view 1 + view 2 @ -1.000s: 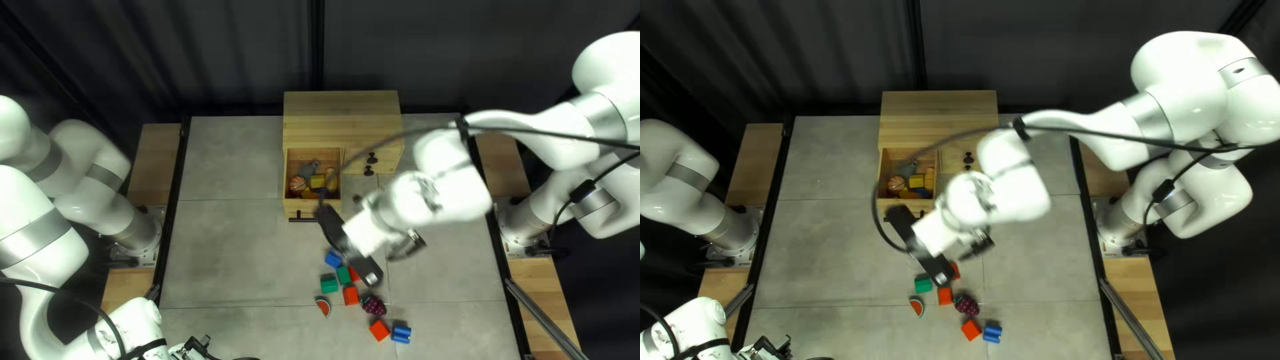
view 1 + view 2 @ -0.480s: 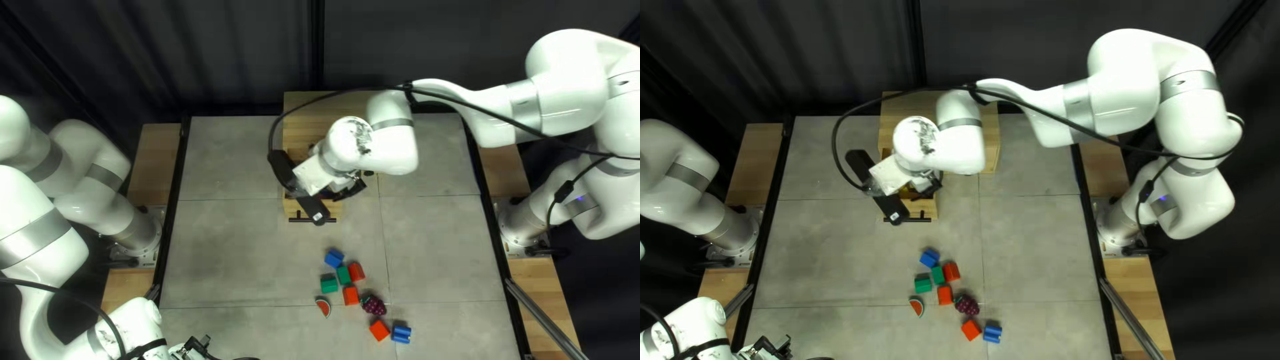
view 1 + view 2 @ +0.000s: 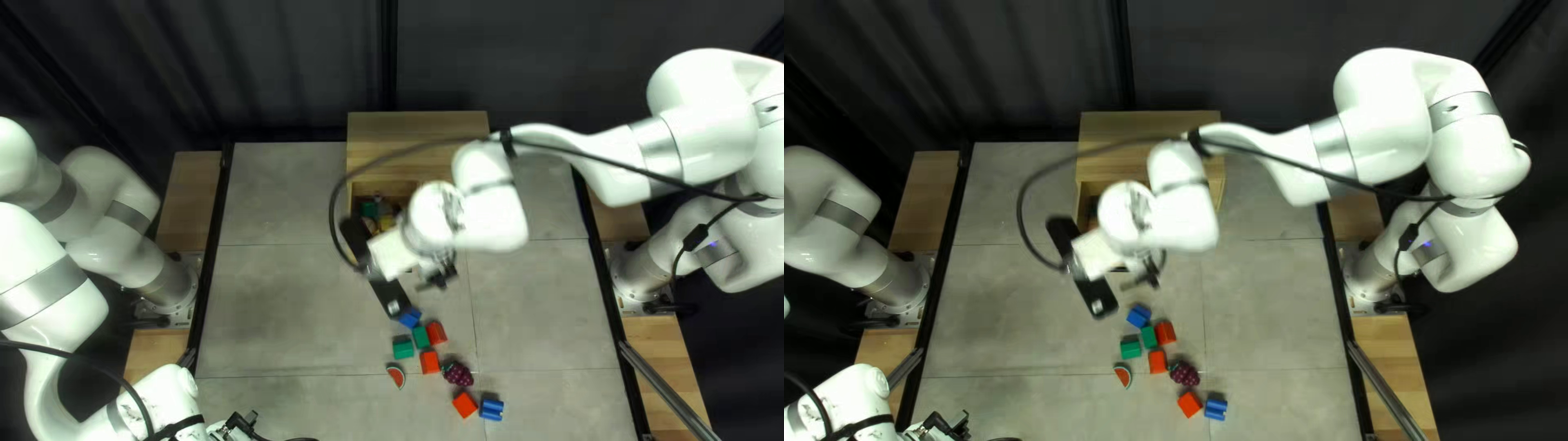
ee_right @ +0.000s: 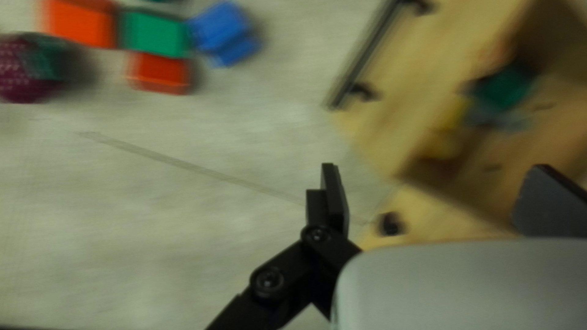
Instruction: Open drawers and place objects into drawer and close
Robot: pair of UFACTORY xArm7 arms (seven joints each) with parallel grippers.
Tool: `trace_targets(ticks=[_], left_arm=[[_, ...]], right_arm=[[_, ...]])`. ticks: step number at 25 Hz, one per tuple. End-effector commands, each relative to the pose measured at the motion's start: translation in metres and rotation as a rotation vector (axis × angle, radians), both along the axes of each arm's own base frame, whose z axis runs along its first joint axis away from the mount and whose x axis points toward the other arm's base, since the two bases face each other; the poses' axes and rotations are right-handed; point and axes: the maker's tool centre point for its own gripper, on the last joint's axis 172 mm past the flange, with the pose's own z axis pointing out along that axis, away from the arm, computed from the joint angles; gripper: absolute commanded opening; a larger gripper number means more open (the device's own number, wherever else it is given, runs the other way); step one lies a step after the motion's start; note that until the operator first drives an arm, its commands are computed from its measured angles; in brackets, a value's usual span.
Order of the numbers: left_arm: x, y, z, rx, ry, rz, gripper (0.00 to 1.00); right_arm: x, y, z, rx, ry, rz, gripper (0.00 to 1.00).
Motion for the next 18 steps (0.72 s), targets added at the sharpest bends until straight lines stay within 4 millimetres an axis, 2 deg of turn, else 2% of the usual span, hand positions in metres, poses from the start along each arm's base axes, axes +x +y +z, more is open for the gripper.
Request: trace_targets(ticks=[1,4,5,7,11,14,18], left_arm=[[0.0,0.0,0.0,0.0,0.0,0.0,1.0],[0.0,0.0,0.0,0.0,0.0,0.0,1.0],[0.0,0.0,0.0,0.0,0.0,0.0,1.0],[0.0,0.0,0.0,0.0,0.0,0.0,1.0],[0.0,0.0,0.0,0.0,0.0,0.0,1.0],[0.0,0.0,0.0,0.0,0.0,0.0,1.0],[0.0,0.0,0.0,0.0,0.0,0.0,1.0]], right_arm=[[-0.078,0.07,-0.007,0.046,0.01,-0.196,1.0],[-0.112,0.102,-0.011,0.046,-0.021,-0.258,1.0],[-0.116,0.106,-0.012,0.049,-0.032,-0.269,1.0],[-0.126,0.129,-0.02,0.056,-0.068,-0.306,1.0],[-0.122,0.164,-0.034,0.06,-0.097,-0.363,1.0],[-0.12,0.173,-0.045,0.053,-0.112,-0.403,1.0],[-0.113,0.171,-0.063,0.043,-0.136,-0.456,1.0]])
